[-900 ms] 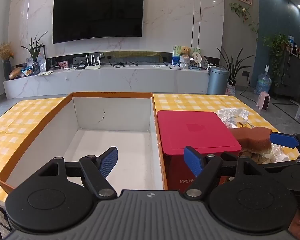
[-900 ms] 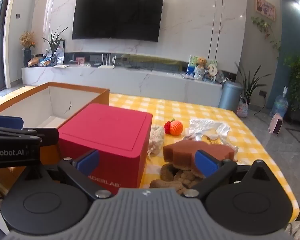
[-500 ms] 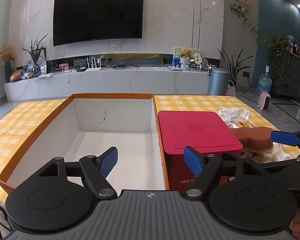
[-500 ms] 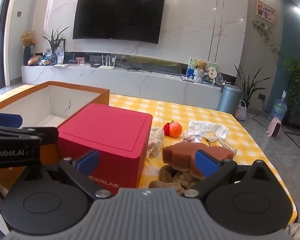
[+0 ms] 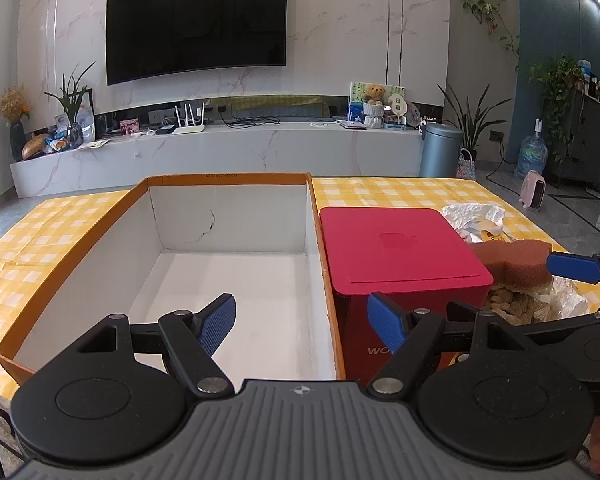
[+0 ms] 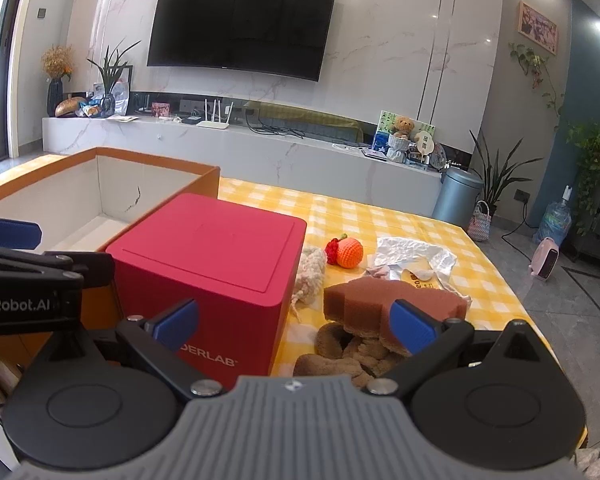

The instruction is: Organize soft objects

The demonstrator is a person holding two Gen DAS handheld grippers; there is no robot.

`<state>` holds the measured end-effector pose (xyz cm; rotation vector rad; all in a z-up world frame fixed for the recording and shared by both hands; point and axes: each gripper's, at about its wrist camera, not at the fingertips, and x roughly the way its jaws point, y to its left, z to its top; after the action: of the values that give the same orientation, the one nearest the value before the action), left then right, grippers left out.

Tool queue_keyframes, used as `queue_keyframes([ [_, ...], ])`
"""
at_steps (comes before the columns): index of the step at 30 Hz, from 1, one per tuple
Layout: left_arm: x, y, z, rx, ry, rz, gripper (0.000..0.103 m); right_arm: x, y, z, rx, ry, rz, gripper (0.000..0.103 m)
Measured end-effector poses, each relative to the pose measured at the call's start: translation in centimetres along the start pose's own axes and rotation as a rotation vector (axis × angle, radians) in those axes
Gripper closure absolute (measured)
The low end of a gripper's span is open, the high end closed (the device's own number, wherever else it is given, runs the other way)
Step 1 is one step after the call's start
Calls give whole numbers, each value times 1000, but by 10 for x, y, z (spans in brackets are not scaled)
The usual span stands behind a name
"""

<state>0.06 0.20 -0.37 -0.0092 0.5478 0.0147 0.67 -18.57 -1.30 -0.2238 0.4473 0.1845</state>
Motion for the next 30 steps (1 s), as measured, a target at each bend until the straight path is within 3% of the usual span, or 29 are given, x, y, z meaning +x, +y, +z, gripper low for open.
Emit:
queue_keyframes([
  [30,2,1,-4,12,9,8,15,2,1,-2,-13,15,-1,3],
])
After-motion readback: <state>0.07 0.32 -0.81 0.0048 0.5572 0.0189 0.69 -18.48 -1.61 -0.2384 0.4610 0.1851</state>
